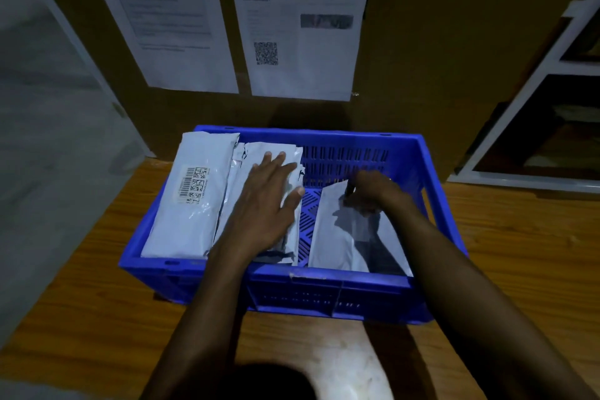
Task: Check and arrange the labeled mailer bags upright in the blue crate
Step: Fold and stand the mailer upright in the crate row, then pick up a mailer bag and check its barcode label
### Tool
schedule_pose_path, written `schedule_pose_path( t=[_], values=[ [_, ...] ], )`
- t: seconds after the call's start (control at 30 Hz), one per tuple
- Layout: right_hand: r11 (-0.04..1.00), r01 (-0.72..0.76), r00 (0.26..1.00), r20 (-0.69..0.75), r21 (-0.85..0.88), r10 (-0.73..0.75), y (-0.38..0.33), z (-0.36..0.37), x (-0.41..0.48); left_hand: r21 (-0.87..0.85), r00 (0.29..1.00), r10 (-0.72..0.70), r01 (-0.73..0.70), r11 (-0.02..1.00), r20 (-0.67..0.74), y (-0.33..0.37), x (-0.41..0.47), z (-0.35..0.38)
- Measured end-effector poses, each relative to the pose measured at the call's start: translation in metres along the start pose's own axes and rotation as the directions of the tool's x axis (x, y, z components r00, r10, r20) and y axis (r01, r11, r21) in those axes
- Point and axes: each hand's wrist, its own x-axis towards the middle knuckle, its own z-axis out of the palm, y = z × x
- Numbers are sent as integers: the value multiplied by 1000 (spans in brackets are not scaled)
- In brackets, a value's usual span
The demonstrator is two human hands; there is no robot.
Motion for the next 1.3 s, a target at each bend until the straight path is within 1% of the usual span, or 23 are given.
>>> schedule_pose_path(
  t=[0.07,0.13,0.23,0.3,0.37,0.47,0.5,0.57,0.63,0.7,0.77,0.8,0.87,0.9,0.93,0.97,1.03,1.07,1.1,1.17,1.2,1.23,1.3],
  values=[
    [998,-32,997,68,-57,35,-8,10,0,8,1000,23,-23,1000,5,9,5,6],
    [996,-42,997,54,-83,47,-13,21,4,35,999,39,-39,999,3,14,9,14],
    [994,-12,999,30,-108,15,-15,26,6,93,998,56,-55,994,-11,18,12,21],
    [1000,-6,999,49,-8,6,-14,21,4,128,997,71,-69,989,-7,21,13,23],
    [976,-42,999,33,214,36,-13,9,-4,154,997,82,-81,985,0,24,14,23],
    [845,-4,987,-135,534,90,-12,-13,-18,175,997,79,-76,982,-10,34,13,22],
    [791,18,977,-178,611,115,-13,-21,-24,159,999,46,-42,986,-23,42,11,21],
    [673,46,960,-218,739,174,-17,-39,-35,77,994,-105,106,991,-16,61,4,21],
    [585,59,946,-232,809,226,-19,-56,-45,37,981,-195,195,980,6,76,0,24],
    [506,89,938,-244,858,247,-21,-70,-56,29,976,-216,216,976,1,85,0,23],
    [420,130,938,-249,898,242,-21,-77,-64,-27,977,-213,213,977,5,89,0,17],
    [385,145,936,-253,911,245,-20,-78,-65,-52,979,-198,200,978,38,90,-1,15],
    [319,167,929,-257,933,266,-18,-79,-67,-89,974,-152,169,982,170,95,-7,12],
    [281,176,929,-254,943,269,-18,-80,-68,-92,971,-115,137,986,209,98,-10,12],
    [243,182,932,-246,953,265,-17,-80,-68,-95,978,-71,91,991,196,99,-12,14],
    [209,188,937,-238,960,255,-16,-80,-70,-92,990,-32,45,995,136,97,-11,18],
    [140,212,951,-237,967,197,-15,-78,-74,-85,997,37,-43,995,-63,93,-5,24],
    [98,232,956,-245,968,159,-13,-77,-76,-97,990,41,-55,994,-138,91,-2,24],
    [53,255,957,-260,966,130,-11,-76,-79,-132,985,10,-33,991,-173,88,1,24],
    [-24,306,946,-300,952,126,-3,-73,-84,-269,978,-83,28,963,-193,78,11,23],
    [-24,329,933,-321,944,160,3,-69,-84,-353,973,-143,71,933,-183,71,16,24],
    [22,344,915,-340,939,215,11,-64,-85,-439,966,-214,129,889,-148,66,20,24],
    [196,322,874,-371,926,313,26,-50,-84,-635,940,-337,229,738,-52,56,26,25]
  ],
)
